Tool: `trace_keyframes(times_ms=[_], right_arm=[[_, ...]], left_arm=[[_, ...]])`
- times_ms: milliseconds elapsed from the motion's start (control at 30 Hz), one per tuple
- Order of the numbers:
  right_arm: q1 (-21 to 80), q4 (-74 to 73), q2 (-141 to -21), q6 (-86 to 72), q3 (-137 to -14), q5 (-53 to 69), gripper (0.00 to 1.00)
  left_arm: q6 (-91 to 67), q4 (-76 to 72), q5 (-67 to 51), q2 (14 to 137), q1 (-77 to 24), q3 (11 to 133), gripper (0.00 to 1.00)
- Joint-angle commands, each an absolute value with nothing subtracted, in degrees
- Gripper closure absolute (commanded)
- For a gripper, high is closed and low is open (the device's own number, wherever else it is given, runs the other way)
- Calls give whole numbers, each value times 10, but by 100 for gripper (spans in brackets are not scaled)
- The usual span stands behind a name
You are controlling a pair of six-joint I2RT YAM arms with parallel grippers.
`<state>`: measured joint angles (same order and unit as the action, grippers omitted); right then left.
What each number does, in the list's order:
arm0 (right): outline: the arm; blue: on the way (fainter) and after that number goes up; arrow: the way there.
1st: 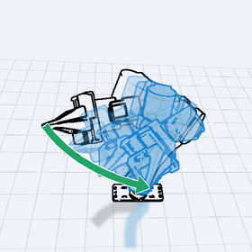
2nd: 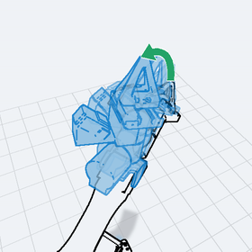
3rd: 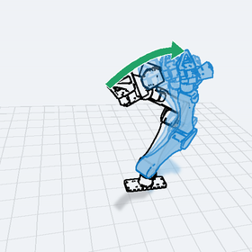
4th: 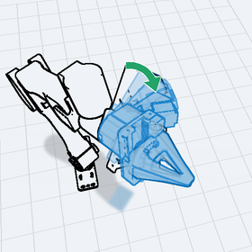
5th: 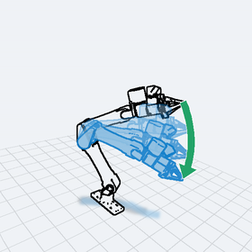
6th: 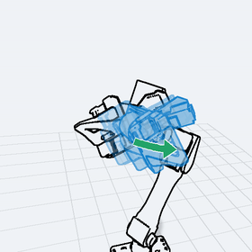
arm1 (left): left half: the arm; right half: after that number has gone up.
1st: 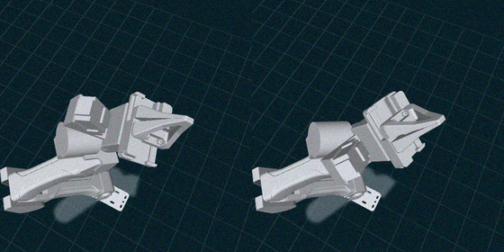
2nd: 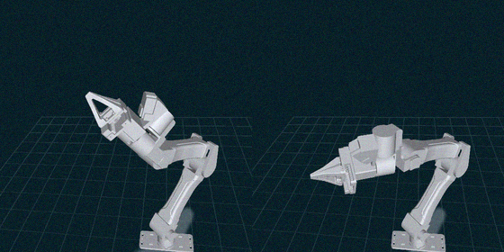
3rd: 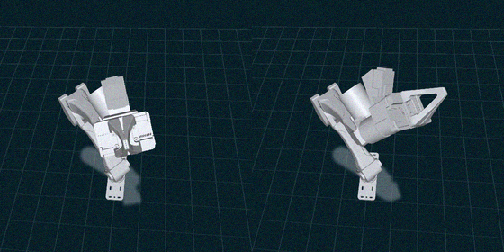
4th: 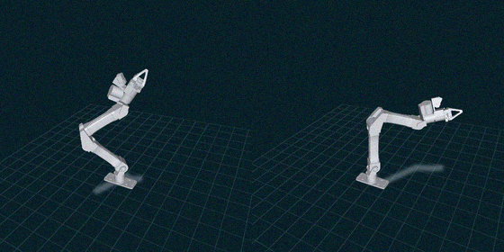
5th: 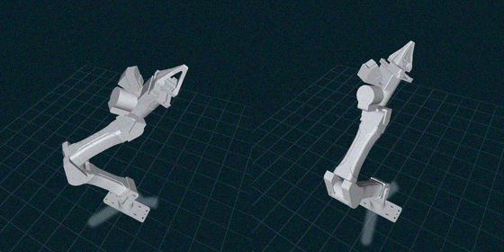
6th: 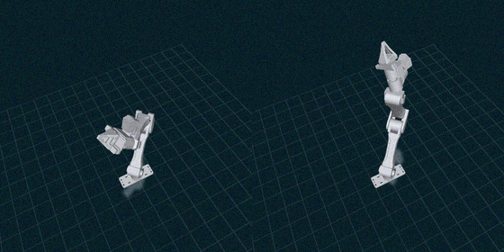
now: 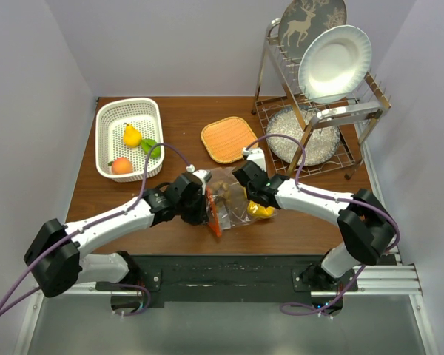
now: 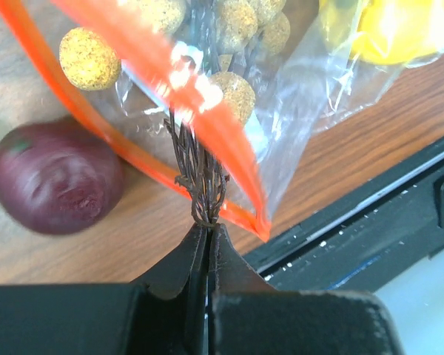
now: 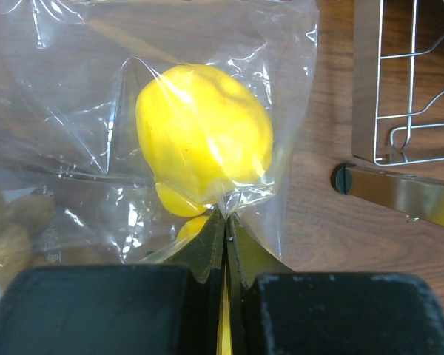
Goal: Open the zip-top bag and remove the fake food
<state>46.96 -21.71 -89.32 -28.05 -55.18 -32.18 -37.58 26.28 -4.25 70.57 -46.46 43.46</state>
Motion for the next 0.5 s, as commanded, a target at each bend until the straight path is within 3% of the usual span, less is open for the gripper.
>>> trace_keyframes(times_ms=[0, 467], right_arm=[[471, -227, -894, -291, -575, -323, 100], [449, -259, -940, -312, -595, -366, 100]], left_arm=[[-343, 221, -41, 715, -461, 453, 100], [-331, 452, 19, 682, -457, 539, 100]])
